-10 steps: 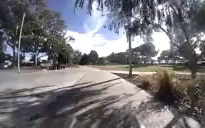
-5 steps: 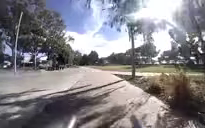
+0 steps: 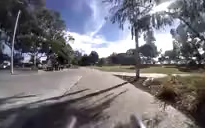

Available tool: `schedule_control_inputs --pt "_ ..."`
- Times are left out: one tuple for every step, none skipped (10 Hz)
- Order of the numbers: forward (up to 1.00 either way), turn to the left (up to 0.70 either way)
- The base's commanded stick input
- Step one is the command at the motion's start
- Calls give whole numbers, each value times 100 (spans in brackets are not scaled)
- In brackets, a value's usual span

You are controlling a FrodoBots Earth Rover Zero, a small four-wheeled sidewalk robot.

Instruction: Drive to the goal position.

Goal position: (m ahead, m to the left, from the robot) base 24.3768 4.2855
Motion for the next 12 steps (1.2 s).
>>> schedule_control_inputs --pt "100 0" --pt "100 0" --pt "100 0" --pt "100 0" --pt "100 0" --pt "100 0" --pt "100 0" --pt "100 0" --pt "100 0" --pt "100 0" --pt "100 0" --pt "100 0"
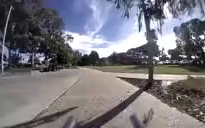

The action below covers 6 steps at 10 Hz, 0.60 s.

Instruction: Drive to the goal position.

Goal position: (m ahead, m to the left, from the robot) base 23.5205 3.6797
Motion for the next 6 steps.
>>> schedule_control_inputs --pt "100 0" --pt "100 0" --pt "100 0" --pt "100 0" --pt "100 0" --pt "100 0"
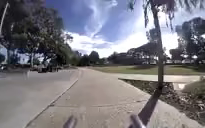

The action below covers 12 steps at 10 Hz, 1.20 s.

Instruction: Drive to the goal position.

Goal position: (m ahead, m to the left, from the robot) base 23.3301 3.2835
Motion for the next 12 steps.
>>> schedule_control_inputs --pt "100 0" --pt "100 0" --pt "100 0" --pt "100 0" --pt "100 0" --pt "100 0" --pt "100 0" --pt "100 0" --pt "100 0" --pt "100 0" --pt "100 0" --pt "100 0"
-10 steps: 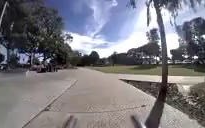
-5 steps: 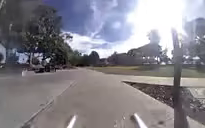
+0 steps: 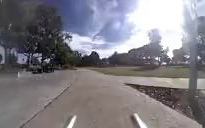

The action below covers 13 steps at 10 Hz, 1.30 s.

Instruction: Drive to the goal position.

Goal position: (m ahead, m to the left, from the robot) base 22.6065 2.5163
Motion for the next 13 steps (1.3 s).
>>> schedule_control_inputs --pt "100 0" --pt "100 0" --pt "100 0" --pt "100 0" --pt "100 0" --pt "100 0" --pt "100 0" --pt "100 0" --pt "100 0" --pt "100 0" --pt "100 0" --pt "100 0" --pt "100 0"
